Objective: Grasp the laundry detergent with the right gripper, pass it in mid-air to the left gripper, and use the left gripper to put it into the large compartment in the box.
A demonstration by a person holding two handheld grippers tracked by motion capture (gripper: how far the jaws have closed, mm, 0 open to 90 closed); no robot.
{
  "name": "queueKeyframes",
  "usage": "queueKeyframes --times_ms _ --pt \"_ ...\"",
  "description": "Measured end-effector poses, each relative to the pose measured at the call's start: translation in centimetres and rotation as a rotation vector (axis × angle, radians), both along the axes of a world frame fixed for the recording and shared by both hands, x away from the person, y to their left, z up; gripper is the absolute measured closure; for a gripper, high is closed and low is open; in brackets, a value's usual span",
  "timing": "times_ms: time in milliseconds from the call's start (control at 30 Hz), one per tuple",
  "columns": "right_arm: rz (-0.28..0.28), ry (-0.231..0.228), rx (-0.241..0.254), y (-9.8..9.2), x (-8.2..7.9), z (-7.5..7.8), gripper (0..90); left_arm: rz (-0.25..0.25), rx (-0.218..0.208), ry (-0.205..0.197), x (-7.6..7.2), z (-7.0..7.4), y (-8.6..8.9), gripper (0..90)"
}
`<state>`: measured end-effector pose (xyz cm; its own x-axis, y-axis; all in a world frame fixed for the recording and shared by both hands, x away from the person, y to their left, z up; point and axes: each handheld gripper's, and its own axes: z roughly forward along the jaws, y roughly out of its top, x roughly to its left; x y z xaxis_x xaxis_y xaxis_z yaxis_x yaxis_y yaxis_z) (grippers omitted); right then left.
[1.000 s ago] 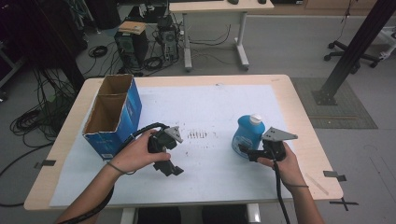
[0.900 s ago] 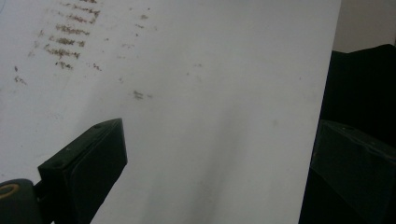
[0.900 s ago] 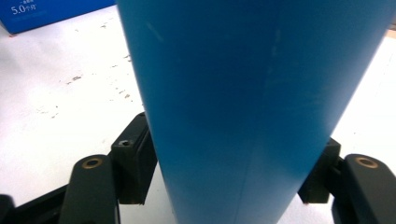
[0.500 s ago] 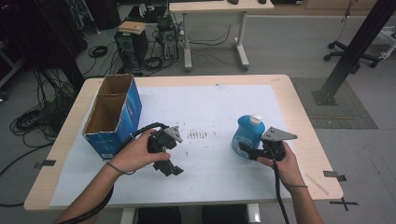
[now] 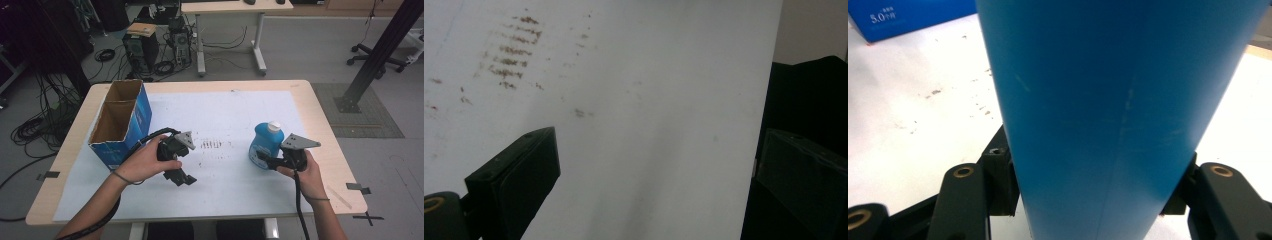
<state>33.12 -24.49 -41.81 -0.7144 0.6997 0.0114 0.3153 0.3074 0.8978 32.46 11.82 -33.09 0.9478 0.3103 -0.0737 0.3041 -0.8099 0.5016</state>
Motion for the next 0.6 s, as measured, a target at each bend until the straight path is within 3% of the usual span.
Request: queueKeyframes --times_ms 333,400,600 --pt "0.024 -0.009 0.017 -0.1 -0.2 1.3 42.8 -0.016 0.011 -0.017 -0.1 1.5 -0.1 3.6" --pt "0.034 -0.007 0.019 -0.1 -0.2 2.0 42.9 -0.02 0.007 -0.024 -0.1 2.3 -0.1 3.6" --pt "0.059 -0.004 0.017 -0.1 -0.3 3.6 43.0 -0.026 0.0 -0.034 -0.1 3.0 -0.1 3.6"
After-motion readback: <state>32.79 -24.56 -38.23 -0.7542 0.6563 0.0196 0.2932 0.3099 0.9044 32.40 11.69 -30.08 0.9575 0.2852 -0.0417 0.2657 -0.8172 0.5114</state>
